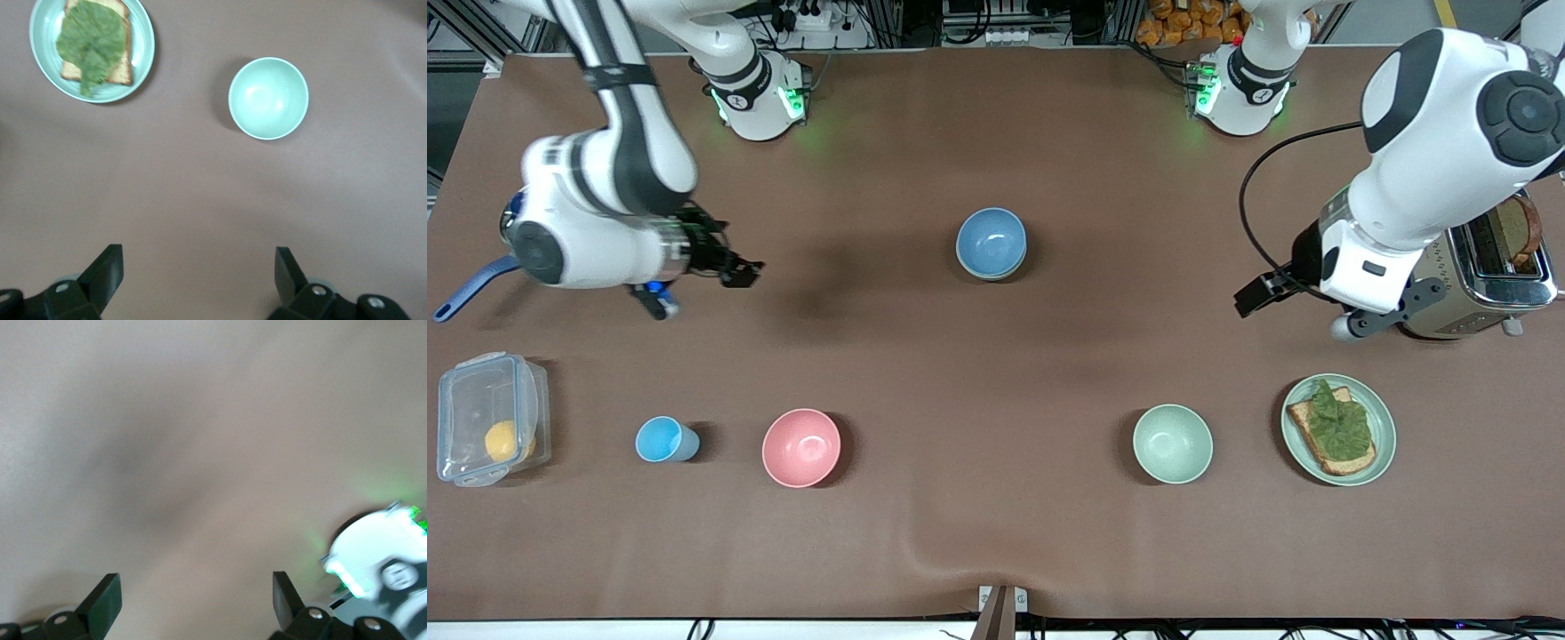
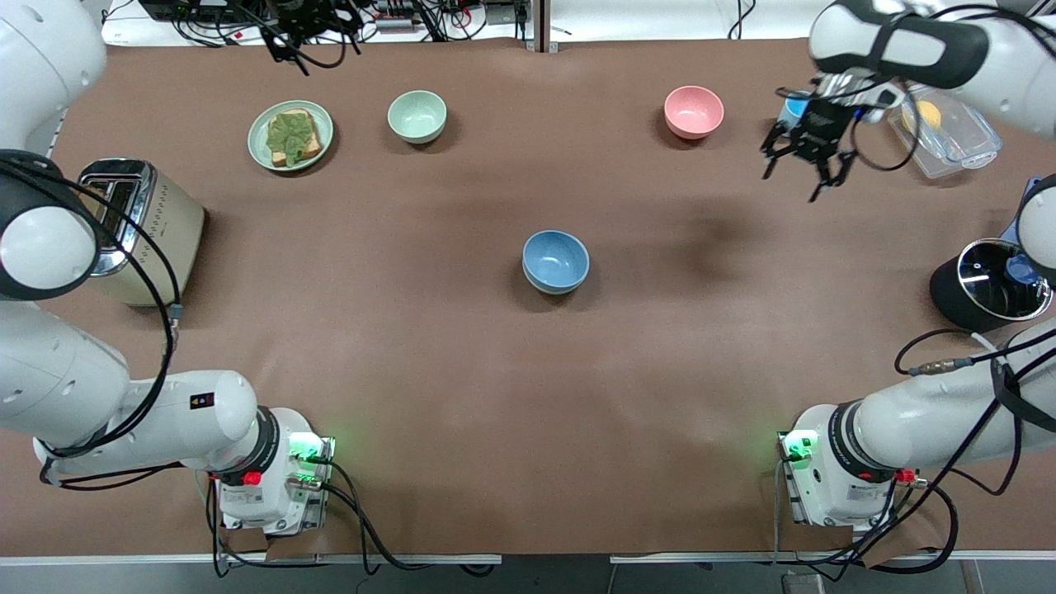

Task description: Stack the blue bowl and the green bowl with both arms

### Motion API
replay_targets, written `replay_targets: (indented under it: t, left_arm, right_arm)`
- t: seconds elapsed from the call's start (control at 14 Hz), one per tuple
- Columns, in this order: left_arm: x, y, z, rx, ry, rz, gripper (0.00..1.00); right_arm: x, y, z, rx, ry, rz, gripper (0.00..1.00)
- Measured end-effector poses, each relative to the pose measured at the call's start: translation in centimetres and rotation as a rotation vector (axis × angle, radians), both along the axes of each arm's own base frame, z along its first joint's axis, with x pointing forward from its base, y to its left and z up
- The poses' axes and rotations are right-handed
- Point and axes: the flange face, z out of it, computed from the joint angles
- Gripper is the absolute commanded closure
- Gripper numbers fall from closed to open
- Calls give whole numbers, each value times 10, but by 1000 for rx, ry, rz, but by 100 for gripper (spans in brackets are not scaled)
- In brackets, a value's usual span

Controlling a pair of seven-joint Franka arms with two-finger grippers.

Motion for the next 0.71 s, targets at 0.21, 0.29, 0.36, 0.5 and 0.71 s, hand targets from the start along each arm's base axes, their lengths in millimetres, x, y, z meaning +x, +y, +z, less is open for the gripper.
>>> replay_targets:
  t: [0.21, 0.29, 0.36, 0.5, 0.71]
  left_arm:
    - [-6, 58, 18, 40, 4, -62, 0]
    - [-10, 72, 24, 50, 2, -84, 0]
    - [-15, 81, 30, 56, 0, -107, 0]
    - [-25, 83, 42, 60, -7, -153, 0]
    - [-41, 79, 67, 65, -39, -236, 0]
  right_arm:
    - [16, -69, 44, 91, -62, 118, 0]
    - [20, -86, 57, 96, -85, 143, 0]
    - [24, -96, 70, 85, -106, 161, 0]
    - [33, -97, 93, 57, -148, 190, 0]
    - [49, -71, 134, 42, -229, 253, 0]
